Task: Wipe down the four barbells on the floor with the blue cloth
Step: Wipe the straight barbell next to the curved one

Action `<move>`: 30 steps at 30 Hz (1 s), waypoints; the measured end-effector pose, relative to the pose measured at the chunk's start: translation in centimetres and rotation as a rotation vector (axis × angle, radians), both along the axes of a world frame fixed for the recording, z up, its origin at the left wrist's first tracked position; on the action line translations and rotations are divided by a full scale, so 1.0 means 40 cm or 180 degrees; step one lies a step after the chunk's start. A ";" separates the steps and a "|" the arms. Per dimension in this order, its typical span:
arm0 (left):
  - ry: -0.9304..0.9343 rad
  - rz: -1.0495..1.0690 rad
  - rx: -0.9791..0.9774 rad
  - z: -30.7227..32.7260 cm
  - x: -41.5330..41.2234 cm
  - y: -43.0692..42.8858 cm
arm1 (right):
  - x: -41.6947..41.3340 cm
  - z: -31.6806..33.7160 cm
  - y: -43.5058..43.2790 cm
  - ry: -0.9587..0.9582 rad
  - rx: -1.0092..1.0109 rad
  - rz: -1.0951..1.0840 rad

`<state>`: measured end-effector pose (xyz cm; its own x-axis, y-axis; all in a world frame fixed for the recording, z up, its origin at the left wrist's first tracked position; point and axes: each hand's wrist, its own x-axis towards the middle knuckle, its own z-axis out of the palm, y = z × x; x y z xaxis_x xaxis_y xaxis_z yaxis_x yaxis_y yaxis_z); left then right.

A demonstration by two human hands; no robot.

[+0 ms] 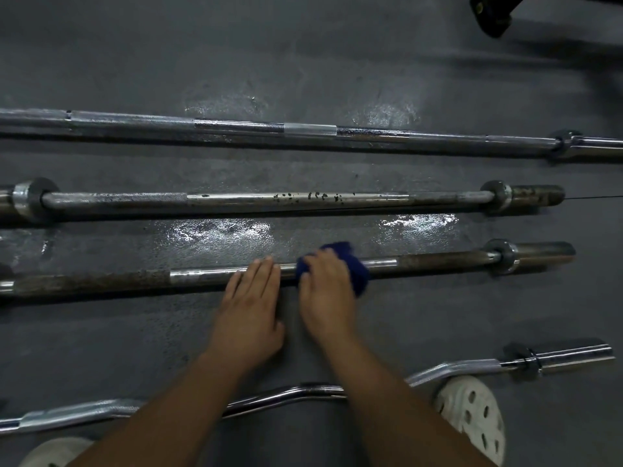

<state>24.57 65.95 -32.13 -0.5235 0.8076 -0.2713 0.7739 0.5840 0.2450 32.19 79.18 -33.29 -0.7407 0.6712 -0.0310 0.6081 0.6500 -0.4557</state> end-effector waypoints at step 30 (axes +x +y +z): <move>0.0135 0.0026 -0.0011 -0.008 -0.011 -0.006 | 0.140 -0.016 0.224 -0.0261 0.0524 -0.0780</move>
